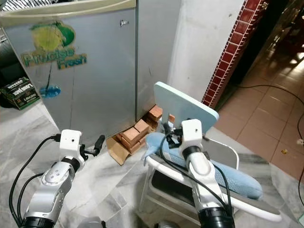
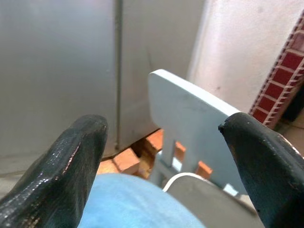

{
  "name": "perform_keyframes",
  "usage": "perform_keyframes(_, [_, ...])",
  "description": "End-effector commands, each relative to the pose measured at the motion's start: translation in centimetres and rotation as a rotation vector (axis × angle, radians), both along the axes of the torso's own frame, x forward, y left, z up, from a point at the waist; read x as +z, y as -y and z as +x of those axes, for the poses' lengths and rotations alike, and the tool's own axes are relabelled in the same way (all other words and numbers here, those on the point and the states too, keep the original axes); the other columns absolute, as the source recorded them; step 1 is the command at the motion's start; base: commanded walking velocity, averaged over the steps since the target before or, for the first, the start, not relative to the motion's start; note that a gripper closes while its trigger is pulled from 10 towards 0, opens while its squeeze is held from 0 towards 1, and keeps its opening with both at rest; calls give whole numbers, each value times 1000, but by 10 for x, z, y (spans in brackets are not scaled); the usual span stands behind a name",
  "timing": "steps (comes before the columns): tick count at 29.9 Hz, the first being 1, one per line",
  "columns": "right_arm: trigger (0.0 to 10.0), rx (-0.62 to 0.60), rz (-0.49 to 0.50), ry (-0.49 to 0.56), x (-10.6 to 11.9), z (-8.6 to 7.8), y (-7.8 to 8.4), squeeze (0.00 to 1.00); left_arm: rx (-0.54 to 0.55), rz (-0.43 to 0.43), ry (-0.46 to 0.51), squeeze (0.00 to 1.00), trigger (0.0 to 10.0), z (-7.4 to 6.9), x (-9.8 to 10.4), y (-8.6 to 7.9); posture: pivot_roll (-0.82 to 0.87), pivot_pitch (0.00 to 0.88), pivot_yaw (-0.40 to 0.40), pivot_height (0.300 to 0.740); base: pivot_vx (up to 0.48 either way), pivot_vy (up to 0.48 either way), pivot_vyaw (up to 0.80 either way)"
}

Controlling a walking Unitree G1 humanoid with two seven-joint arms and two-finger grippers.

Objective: Restocking fridge

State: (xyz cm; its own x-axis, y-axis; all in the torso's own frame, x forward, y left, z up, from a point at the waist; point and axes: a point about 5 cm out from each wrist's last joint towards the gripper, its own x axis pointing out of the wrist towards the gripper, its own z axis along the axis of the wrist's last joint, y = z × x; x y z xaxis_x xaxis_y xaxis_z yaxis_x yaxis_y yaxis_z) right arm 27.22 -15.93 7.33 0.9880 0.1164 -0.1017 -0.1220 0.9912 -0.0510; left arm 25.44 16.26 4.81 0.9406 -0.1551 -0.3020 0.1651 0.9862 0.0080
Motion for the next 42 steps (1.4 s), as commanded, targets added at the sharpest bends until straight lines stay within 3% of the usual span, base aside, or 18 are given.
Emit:
perform_keyframes(1, [10000, -24, 4, 43, 8, 2, 2, 0, 3, 10, 21, 0, 10000, 1, 3, -1, -1, 0, -39, 740, 0, 469, 0])
perform_keyframes(8, [10000, -61, -16, 183, 29, 5, 3, 0, -22, 22, 53, 0, 10000, 5, 6, 2, -5, 0, -40, 740, 0, 476, 0])
perform_keyframes(12, [10000, -143, -60, 241, 39, 8, 14, 0, -21, 23, 64, 0, 10000, 8, 8, 2, -8, 0, -42, 740, 0, 480, 0])
perform_keyframes(21, [10000, -151, -63, 221, 36, 11, 15, 0, -13, 35, 72, 0, 10000, 11, 8, -1, -18, 0, -31, 740, 0, 480, -444])
perform_keyframes(27, [10000, -147, -71, 248, 43, 20, 16, 0, -24, 43, 109, 0, 10000, 21, 15, 0, -25, 0, -20, 740, 0, 480, -785])
perform_keyframes(40, [10000, -159, -79, 214, 33, 16, 16, 0, -55, 26, 118, 0, 10000, 20, 13, -2, -27, 0, -32, 740, 0, 480, -408])
perform_keyframes(42, [10000, -158, -84, 216, 33, 16, 17, 0, -16, 67, 108, 0, 10000, 21, 10, -8, -26, 0, -37, 740, 0, 480, -800])
